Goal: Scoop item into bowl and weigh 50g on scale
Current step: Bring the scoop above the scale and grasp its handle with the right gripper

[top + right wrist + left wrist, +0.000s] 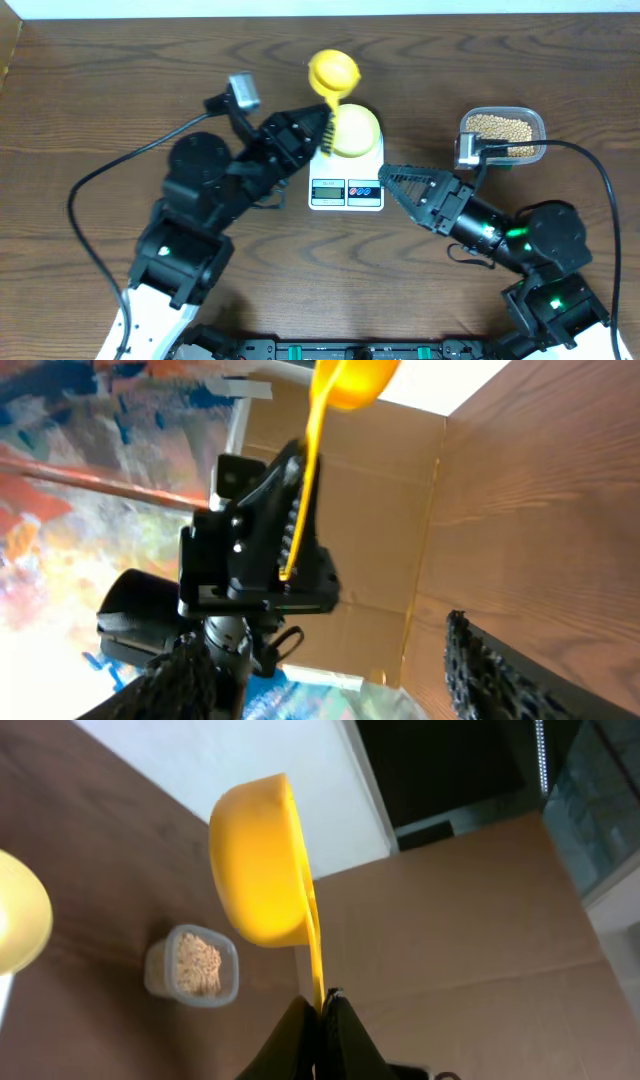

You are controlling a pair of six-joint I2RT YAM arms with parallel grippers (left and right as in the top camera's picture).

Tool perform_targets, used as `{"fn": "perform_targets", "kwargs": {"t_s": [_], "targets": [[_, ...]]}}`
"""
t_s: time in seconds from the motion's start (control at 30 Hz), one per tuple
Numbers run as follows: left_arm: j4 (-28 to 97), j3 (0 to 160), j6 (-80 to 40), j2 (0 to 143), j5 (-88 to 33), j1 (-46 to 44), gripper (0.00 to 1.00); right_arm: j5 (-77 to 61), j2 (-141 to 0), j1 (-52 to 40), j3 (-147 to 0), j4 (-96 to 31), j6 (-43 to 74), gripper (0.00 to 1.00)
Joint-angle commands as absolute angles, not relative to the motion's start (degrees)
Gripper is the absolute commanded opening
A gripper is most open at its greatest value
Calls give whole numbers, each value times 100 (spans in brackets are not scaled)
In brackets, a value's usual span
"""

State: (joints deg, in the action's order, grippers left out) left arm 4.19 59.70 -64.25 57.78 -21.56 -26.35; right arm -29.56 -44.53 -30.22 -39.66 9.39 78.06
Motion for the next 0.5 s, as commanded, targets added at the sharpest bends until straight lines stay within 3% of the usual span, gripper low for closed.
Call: {"fn": "perform_targets", "kwargs": {"t_s": [0.0, 0.37, 0.47], "targets": [[290, 5961, -6700, 5931, -1872, -2954, 7, -2182, -4530, -3321, -4077, 1028, 7931, 69], [106, 5961, -6698, 6167, -1837, -3448, 7, -2084, -4880, -3459, -4077, 1549, 8031, 53], [97, 5961, -6698, 6167, -1837, -3448, 7, -2086, -4921, -3459, -4077, 1610, 8031, 43]]}}
